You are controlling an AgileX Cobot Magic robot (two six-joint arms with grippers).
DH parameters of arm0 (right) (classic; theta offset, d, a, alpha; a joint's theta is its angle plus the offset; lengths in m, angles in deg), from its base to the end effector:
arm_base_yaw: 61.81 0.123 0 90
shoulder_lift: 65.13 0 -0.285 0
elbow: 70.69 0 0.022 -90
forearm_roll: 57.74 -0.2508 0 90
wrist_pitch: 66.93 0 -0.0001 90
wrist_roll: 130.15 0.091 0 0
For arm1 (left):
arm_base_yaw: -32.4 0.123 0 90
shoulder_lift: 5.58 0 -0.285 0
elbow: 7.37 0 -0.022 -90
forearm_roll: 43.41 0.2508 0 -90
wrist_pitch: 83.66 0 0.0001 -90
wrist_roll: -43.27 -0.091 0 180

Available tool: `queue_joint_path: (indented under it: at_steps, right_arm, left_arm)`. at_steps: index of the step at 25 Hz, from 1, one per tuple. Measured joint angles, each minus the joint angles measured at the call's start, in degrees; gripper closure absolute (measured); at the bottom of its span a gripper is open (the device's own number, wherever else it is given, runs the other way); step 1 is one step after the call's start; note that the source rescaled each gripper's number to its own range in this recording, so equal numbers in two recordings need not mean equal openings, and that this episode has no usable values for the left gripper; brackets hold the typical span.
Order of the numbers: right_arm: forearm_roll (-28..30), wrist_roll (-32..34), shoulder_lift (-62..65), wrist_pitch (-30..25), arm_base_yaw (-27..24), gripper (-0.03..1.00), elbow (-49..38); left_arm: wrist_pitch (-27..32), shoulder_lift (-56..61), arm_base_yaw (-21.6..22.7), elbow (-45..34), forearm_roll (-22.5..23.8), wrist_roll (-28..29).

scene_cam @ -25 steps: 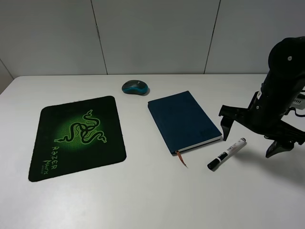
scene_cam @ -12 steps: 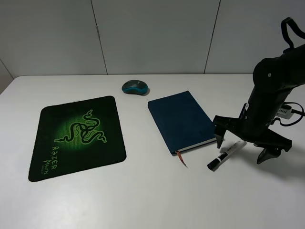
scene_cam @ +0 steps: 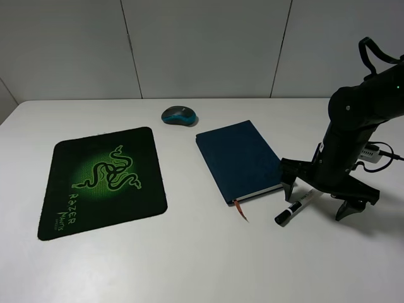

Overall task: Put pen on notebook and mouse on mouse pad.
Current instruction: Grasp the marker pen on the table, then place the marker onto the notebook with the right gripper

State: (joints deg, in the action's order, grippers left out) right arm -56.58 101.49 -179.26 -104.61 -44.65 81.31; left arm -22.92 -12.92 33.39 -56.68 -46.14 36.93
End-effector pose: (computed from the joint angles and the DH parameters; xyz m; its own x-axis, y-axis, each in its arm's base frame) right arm 0.2756 0.0839 0.1076 -0.8332 0.5528 -0.0117 0.5529 0.8332 -0.0052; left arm -0.0045 -0.0039 0.2738 -0.4561 0.0793 -0.8864 0.0597 0.9965 0.0585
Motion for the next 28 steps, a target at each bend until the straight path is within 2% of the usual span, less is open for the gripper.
queue_joint_path:
  at_steps: [4,6,9,12,16,28]
  right_arm:
    - [0.0,0.1,0.0,0.0,0.0,-0.03,0.0]
    - [-0.2,0.7,0.0,0.2,0.0,0.04,0.0]
    - [-0.2,1.9,0.0,0.0,0.0,0.32,0.0]
    - [-0.2,2.4,-0.1,-0.6,0.0,0.64,0.0]
    - [-0.2,2.5,-0.1,-1.6,0.0,0.96,0.0]
    - [-0.2,2.1,-0.1,-2.7,0.0,0.97,0.0]
  left_arm:
    - [0.0,0.0,0.0,0.0,0.0,0.0]
    - [0.0,0.0,0.0,0.0,0.0,0.1]
    - [0.0,0.0,0.0,0.0,0.0,0.1]
    - [0.0,0.0,0.0,0.0,0.0,0.1]
    - [0.0,0.0,0.0,0.0,0.0,0.1]
    - [0.0,0.0,0.0,0.0,0.0,0.1]
